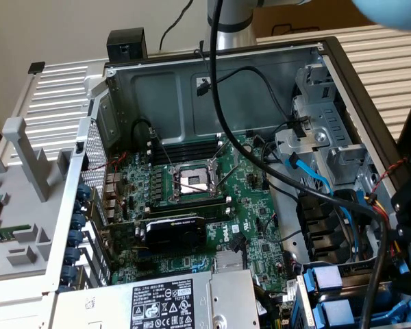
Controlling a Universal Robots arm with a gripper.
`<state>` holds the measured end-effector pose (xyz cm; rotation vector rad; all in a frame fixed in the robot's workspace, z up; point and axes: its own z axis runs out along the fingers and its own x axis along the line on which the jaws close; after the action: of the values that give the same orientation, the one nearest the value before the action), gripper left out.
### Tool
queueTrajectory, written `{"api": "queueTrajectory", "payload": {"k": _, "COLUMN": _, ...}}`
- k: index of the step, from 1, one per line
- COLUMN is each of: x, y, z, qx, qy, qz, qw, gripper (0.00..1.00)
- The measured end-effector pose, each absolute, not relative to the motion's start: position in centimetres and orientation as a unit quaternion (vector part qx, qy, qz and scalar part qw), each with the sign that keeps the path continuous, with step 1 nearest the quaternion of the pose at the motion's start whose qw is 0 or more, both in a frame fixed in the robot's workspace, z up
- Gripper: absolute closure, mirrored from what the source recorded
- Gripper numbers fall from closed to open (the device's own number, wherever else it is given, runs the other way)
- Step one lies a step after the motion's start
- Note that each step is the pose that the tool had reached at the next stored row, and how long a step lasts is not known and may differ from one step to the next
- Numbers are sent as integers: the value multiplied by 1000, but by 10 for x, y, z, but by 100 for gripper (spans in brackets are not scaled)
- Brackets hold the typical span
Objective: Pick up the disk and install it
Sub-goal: 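Insert the first disk wire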
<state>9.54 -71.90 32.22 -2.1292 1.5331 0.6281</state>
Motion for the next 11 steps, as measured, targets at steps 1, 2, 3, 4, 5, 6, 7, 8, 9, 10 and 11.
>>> {"api": "queueTrajectory", "payload": {"k": 1, "x": 95, "y": -719, "z": 322, "qx": -770, "qy": 554, "qz": 227, "qw": 220, "gripper": 52}}
{"api": "queueTrajectory", "payload": {"k": 2, "x": 95, "y": -719, "z": 322, "qx": -770, "qy": 554, "qz": 227, "qw": 220, "gripper": 52}}
{"api": "queueTrajectory", "payload": {"k": 3, "x": 95, "y": -719, "z": 322, "qx": -770, "qy": 554, "qz": 227, "qw": 220, "gripper": 54}}
{"api": "queueTrajectory", "payload": {"k": 4, "x": 96, "y": -719, "z": 322, "qx": -770, "qy": 554, "qz": 227, "qw": 221, "gripper": 54}}
{"api": "queueTrajectory", "payload": {"k": 5, "x": 95, "y": -719, "z": 322, "qx": -770, "qy": 554, "qz": 228, "qw": 221, "gripper": 62}}
{"api": "queueTrajectory", "payload": {"k": 6, "x": 96, "y": -720, "z": 322, "qx": -770, "qy": 554, "qz": 228, "qw": 221, "gripper": 62}}
{"api": "queueTrajectory", "payload": {"k": 7, "x": 96, "y": -720, "z": 321, "qx": -770, "qy": 554, "qz": 228, "qw": 221, "gripper": 62}}
{"api": "queueTrajectory", "payload": {"k": 8, "x": 96, "y": -721, "z": 321, "qx": -770, "qy": 554, "qz": 228, "qw": 221, "gripper": 62}}
{"api": "queueTrajectory", "payload": {"k": 9, "x": 96, "y": -721, "z": 320, "qx": -770, "qy": 554, "qz": 228, "qw": 221, "gripper": 62}}
{"api": "queueTrajectory", "payload": {"k": 10, "x": 96, "y": -721, "z": 320, "qx": -770, "qy": 554, "qz": 228, "qw": 221, "gripper": 62}}
{"api": "queueTrajectory", "payload": {"k": 11, "x": 96, "y": -721, "z": 320, "qx": -770, "qy": 554, "qz": 228, "qw": 221, "gripper": 62}}
